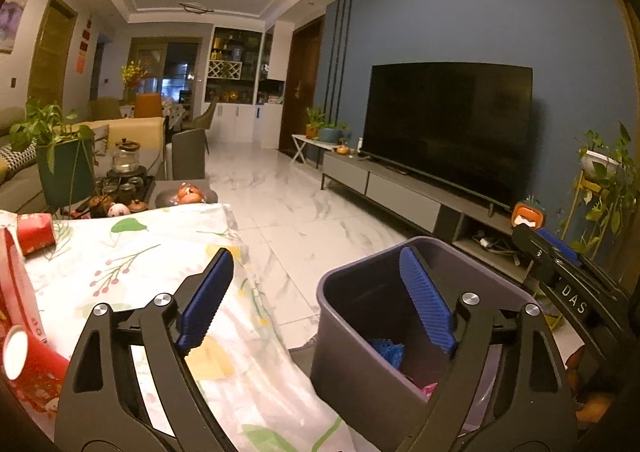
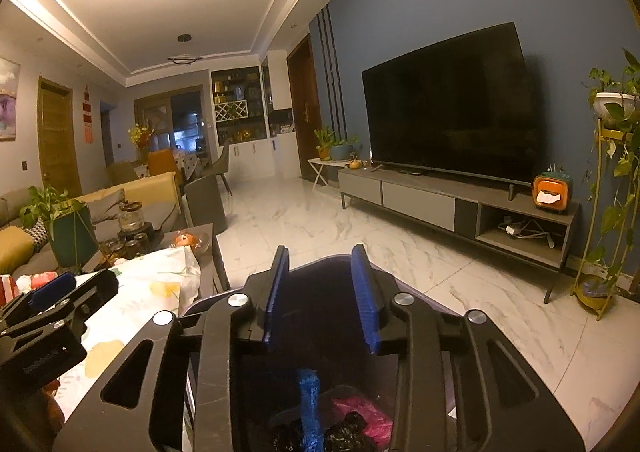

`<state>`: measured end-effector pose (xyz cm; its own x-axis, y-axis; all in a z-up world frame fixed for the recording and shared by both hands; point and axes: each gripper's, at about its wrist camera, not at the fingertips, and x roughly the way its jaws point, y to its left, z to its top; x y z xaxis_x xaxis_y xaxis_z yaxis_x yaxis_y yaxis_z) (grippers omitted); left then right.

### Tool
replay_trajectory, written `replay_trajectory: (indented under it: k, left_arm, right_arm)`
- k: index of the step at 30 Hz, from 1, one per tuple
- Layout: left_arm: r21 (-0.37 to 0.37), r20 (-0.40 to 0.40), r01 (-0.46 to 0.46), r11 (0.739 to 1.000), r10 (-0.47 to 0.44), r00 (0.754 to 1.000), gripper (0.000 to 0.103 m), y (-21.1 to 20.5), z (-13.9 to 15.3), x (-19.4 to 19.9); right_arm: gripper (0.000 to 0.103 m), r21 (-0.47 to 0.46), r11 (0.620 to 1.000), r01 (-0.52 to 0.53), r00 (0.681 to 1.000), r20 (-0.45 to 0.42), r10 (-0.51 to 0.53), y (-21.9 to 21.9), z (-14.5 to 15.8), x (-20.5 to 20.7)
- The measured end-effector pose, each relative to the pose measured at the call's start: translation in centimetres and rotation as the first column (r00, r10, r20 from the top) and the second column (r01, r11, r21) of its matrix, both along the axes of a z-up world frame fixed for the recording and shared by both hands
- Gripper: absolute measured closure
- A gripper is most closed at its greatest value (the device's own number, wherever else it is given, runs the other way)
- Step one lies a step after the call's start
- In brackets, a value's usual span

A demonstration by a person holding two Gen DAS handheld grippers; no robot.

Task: Collect trash
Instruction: 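Open the right gripper over the bin while the left gripper drops the blue net, then move both open grippers back to the remaining trash on the table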

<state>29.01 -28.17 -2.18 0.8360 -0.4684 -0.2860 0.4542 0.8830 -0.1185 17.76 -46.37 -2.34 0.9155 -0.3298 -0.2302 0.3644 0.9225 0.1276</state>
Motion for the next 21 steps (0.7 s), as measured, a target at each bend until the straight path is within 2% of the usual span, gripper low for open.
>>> replay_trajectory:
  k: [13,21]
  left_arm:
    - [0.019,0.029,-0.098,0.995,0.098,0.995,0.011,4.4,1.4,-3.5]
    - [0.035,0.043,-0.188,0.982,0.187,0.982,0.01,8.9,2.1,-6.2]
  right_arm:
    - [0.044,-0.008,1.0,-0.006,0.999,0.047,0.007,2.5,1.4,-2.6]
    - [0.034,-0.028,0.998,-0.064,0.995,0.076,0.066,6.0,2.4,-5.0]
